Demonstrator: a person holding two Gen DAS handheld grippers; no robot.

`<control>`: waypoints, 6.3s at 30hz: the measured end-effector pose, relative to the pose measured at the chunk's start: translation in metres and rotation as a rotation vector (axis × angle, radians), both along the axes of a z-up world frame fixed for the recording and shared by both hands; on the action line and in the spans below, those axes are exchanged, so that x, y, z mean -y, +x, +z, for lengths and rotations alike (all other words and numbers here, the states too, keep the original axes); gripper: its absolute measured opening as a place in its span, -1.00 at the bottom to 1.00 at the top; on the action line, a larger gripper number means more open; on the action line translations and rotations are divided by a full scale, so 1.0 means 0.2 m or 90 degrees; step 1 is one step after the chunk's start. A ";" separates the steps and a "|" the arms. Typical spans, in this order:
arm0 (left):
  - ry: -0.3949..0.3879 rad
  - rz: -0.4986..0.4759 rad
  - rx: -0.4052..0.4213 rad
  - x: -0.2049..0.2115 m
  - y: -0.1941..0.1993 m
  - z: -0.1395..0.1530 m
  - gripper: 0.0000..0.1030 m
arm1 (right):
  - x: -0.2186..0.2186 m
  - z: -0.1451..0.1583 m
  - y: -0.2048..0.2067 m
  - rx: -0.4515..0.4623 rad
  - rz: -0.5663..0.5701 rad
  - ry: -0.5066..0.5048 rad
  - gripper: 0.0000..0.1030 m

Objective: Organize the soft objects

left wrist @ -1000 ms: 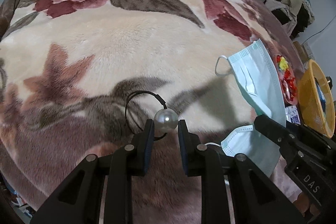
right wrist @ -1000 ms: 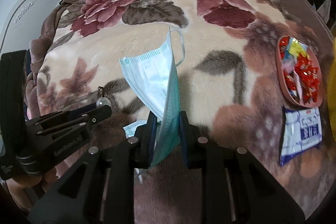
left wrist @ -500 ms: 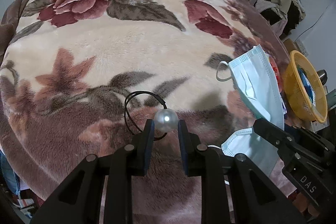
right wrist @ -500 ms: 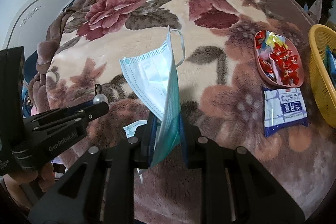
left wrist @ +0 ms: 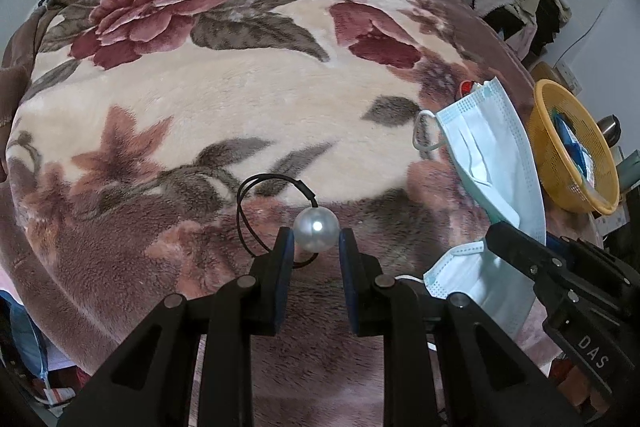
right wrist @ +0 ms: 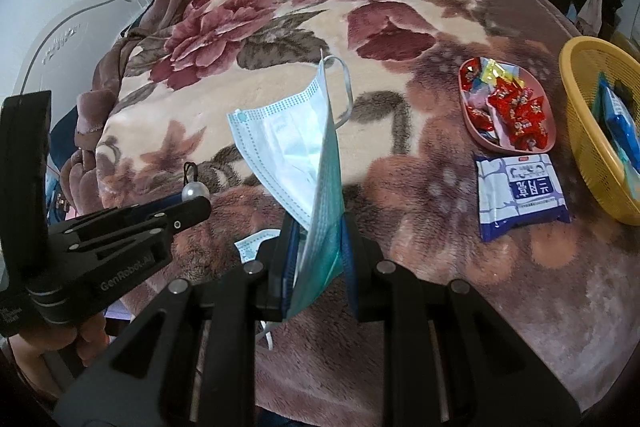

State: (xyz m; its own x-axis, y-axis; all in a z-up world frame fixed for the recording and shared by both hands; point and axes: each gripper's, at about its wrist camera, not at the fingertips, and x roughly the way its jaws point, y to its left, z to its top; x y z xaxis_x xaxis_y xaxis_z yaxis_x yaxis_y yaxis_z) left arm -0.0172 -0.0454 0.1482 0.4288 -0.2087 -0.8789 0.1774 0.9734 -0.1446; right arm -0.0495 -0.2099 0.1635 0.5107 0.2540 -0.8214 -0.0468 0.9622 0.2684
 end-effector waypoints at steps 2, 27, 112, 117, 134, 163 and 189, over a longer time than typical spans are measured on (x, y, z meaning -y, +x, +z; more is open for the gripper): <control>0.002 -0.004 0.002 0.02 -0.01 0.01 -0.56 | 0.02 0.01 -0.01 0.003 -0.005 0.003 -0.59; 0.024 -0.107 0.011 0.53 -0.03 0.08 -0.56 | 0.44 0.07 -0.16 0.024 -0.092 0.037 -0.59; 0.014 -0.292 0.040 1.98 0.30 0.23 0.99 | 1.77 0.18 -0.11 -0.007 -0.376 -0.047 1.00; 0.014 -0.292 0.026 1.94 0.28 0.22 0.99 | 1.73 0.17 -0.10 -0.031 -0.373 -0.053 1.00; -0.004 -0.279 0.026 1.82 0.24 0.23 0.99 | 1.64 0.20 -0.16 -0.023 -0.381 -0.045 1.00; 0.031 -0.245 0.066 1.75 0.12 0.23 0.98 | 1.54 0.21 -0.23 -0.008 -0.432 -0.144 0.98; 0.018 -0.250 0.079 1.51 0.00 0.21 0.88 | 1.27 0.22 -0.34 0.024 -0.407 -0.162 0.98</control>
